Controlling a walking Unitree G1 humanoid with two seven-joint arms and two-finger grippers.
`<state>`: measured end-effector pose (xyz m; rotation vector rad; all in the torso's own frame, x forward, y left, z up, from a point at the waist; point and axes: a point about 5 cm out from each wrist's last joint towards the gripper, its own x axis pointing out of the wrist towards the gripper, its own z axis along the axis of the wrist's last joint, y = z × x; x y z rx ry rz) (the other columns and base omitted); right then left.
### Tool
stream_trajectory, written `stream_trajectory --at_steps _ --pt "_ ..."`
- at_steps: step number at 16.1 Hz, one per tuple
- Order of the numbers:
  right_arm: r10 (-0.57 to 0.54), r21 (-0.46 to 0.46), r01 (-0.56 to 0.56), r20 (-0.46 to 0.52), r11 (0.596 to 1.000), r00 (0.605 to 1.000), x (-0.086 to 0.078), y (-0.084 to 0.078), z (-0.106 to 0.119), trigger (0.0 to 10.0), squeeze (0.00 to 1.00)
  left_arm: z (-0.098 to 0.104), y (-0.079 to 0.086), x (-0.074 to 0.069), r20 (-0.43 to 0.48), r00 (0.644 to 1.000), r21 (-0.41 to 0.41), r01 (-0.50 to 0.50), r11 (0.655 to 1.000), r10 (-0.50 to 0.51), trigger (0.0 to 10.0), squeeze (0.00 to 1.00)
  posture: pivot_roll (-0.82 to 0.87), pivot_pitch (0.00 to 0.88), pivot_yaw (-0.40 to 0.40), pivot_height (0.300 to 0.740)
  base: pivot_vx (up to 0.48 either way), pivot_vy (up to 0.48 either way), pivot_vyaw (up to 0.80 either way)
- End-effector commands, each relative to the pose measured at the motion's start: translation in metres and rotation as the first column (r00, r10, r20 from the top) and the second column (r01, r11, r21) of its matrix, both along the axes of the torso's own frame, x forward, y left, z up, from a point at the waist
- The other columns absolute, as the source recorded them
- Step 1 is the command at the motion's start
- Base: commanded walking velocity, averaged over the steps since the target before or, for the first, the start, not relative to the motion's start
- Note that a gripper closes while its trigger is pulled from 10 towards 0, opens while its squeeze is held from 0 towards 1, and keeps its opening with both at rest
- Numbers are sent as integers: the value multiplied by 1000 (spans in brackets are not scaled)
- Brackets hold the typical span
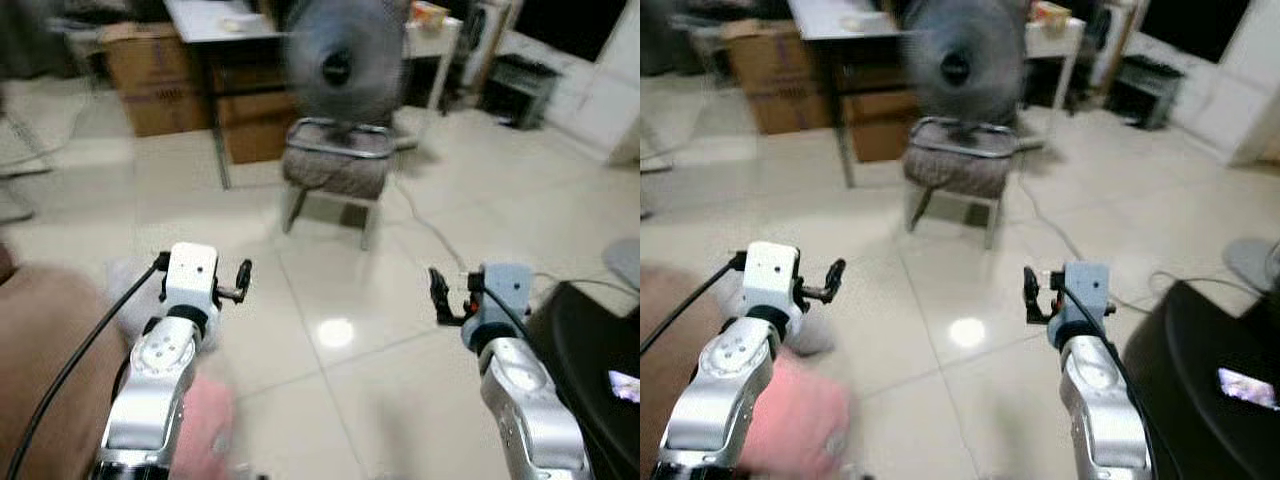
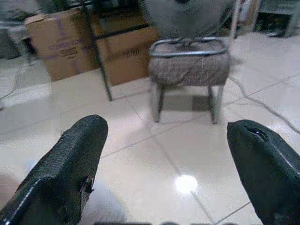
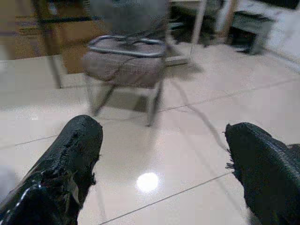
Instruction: Move the pillow to the sofa from floor
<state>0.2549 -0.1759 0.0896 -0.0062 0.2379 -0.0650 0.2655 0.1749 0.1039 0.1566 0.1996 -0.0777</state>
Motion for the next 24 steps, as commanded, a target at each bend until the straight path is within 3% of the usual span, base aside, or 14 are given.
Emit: stream_trajectory --at_steps 1,11,18,24 --pt "-2 -7 2 -8 1000 1000 -2 -2 -1 10000 0 1 -1 0 4 1000 0 0 1000 0 10000 0 -48 0 -3 740 -281 0 0" --pt "17 -34 -16 4 999 1000 -3 1 1 10000 0 1 3 -3 15 1000 6 -21 1000 20 10000 0 -44 0 -5 740 -283 0 0" --pt "27 -31 -27 2 999 1000 -4 6 -4 10000 0 11 8 -5 72 997 41 -11 999 8 10000 0 -7 0 -2 740 0 0 0" --pt "41 -51 -39 36 998 998 -3 8 -2 10000 0 13 6 -6 91 996 46 -7 999 2 10000 0 -2 0 -2 740 0 304 0"
